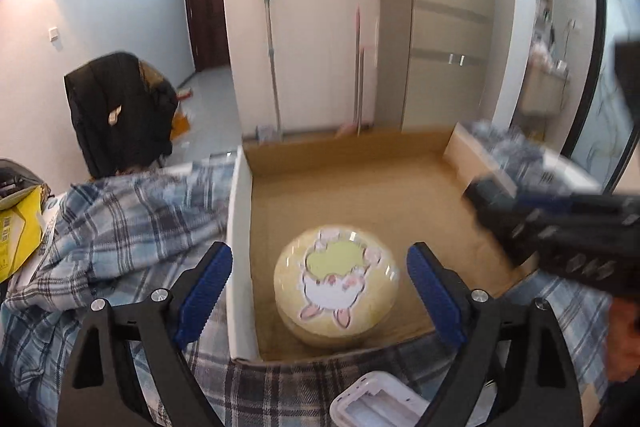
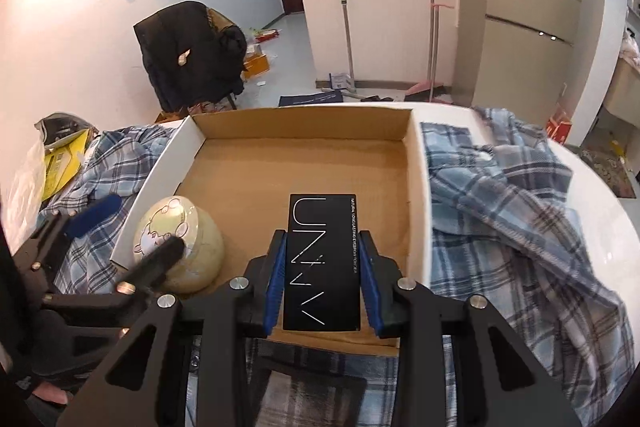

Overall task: Organize rigid objects
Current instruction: 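Place the tin and the black box into the cardboard box, opening both grippers, then move the left gripper to the green pouch and close on it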

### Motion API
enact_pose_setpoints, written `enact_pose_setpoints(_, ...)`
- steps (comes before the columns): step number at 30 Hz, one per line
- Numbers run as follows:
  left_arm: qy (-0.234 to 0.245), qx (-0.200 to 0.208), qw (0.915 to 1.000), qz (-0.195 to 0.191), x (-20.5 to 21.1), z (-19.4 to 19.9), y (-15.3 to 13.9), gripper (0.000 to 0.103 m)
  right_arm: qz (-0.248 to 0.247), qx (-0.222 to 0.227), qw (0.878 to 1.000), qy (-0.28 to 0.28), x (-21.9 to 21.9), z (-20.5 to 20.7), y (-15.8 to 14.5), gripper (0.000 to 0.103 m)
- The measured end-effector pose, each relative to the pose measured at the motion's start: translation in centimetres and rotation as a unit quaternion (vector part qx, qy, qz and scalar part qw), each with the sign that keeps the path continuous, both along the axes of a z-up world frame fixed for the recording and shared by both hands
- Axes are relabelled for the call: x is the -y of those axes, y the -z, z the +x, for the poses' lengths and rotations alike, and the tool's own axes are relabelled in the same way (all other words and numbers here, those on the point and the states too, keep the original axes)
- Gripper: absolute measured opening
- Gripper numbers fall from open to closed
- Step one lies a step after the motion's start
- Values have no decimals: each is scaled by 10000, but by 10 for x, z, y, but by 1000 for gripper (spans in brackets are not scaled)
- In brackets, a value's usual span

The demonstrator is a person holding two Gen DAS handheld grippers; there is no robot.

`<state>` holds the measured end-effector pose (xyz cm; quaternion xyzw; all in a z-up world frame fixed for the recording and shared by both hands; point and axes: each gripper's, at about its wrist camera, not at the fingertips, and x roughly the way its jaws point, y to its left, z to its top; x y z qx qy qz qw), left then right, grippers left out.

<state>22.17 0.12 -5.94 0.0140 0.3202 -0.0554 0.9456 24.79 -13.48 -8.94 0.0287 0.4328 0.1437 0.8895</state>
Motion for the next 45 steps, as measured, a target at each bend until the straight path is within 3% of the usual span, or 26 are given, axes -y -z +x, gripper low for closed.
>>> enact_pose_setpoints(4, -110, 759, 9964, -354, -13, -19, -21, 91, -191, -84, 9997, 104, 0, 3, 8, 32)
enact_pose_setpoints(9, -413, 1281, 9909, -16, -10, -32, -33, 91, -117, -307, 9995, -2, 1, 11, 24, 33)
enact_pose_setpoints(12, -301, 1541, 9874, -191, -12, -41, -40, 91, -227, -391, 9990, -5, -2, 14, 32, 33)
enact_pose_setpoints(16, -353, 1709, 9841, -333, -17, -46, -45, 103, -280, -374, 9989, -8, -3, 12, 34, 33)
enact_pose_setpoints(22, -343, 1786, 9831, -200, -11, -51, -49, 103, -412, -274, 9988, -62, -7, 11, 35, 34)
enact_pose_setpoints(26, -491, 1766, 9829, -166, -13, -51, -53, 103, -380, -166, 9991, 4, -3, 8, 27, 50)
enact_pose_setpoints(31, -523, 1666, 9844, -215, -21, -59, -67, 103, -445, 14, 9990, 9, 2, -4, 8, 50)
enact_pose_setpoints(37, -374, 1748, 9839, 32, -24, -97, -82, 103, -178, 338, 9992, 76, 19, -40, -28, 50)
enact_pose_setpoints(45, 109, 1248, 9916, 321, -19, -145, -54, 103, -294, 595, 9978, 83, 37, -106, -43, 50)
